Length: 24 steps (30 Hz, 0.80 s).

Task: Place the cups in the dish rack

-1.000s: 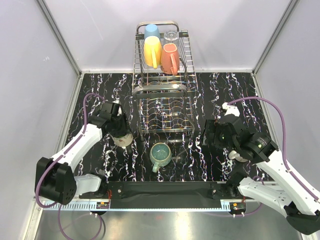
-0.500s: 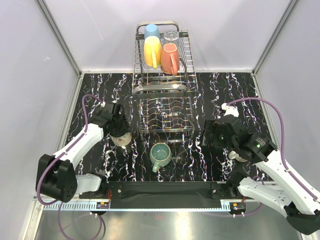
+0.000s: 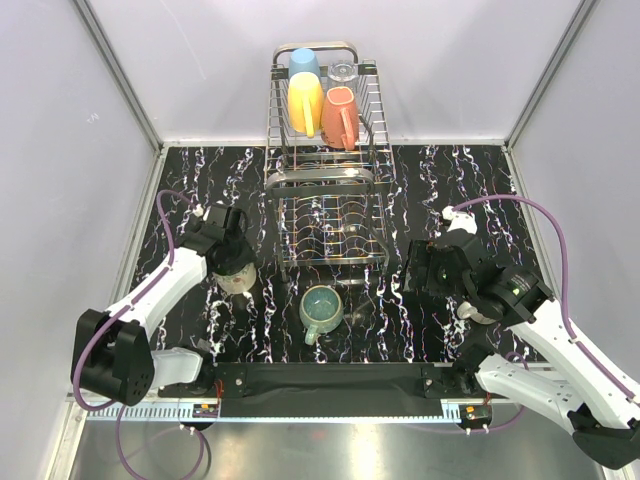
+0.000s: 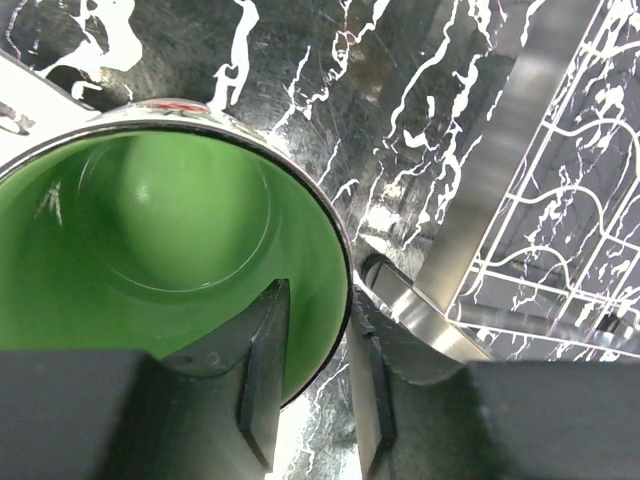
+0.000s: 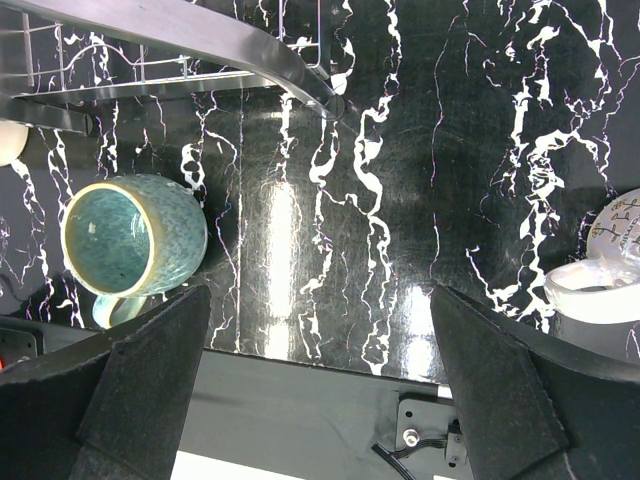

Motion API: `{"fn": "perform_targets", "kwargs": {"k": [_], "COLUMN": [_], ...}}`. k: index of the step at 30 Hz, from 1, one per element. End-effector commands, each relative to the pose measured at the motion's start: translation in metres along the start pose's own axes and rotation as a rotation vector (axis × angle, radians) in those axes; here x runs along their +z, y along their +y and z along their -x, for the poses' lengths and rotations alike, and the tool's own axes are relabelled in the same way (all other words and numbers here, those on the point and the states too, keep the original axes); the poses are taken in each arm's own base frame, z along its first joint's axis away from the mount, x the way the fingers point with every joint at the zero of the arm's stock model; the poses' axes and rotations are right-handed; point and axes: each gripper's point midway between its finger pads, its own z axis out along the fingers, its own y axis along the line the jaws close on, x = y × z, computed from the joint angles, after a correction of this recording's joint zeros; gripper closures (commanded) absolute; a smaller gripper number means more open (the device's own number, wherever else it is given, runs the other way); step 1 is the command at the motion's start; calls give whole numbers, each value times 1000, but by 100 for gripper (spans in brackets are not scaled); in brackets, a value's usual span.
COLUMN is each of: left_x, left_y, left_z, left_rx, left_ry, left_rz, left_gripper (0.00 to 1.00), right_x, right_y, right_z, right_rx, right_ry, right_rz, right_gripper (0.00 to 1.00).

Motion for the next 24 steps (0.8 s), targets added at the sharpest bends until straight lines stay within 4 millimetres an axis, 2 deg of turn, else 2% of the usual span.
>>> {"fn": "perform_targets", "kwargs": {"k": [1,4,9,10,14,20,24], "left_x": [4,5,4,4,-1,-6,2], "left_y": [38,36,37,37,42,46,47], "left_z": [-13,-12,-12,-12,-12,-15,-19], "left_rx": [-5,4,-2,1,2,-2,14], "left_ry": [24,30,30,32,34,72,100], "left_rz": [153,150,155,157,182,225,241], "left_gripper": [72,80,81,80,65,63,65], "right_x": [-1,-2,-10,-11,-15,-10,-8], "right_y": [9,10,9,10,11,13,15], "right_z": [7,7,12,13,17,14,12], "right_rx": [10,13,20,20,25,32,31], "right_ry": [-22,-24,-38,-39,-52,-43,-36], "right_rz": [40,45,46,46,55,61,73], "right_gripper": [2,2,2,2,2,2,2]}}
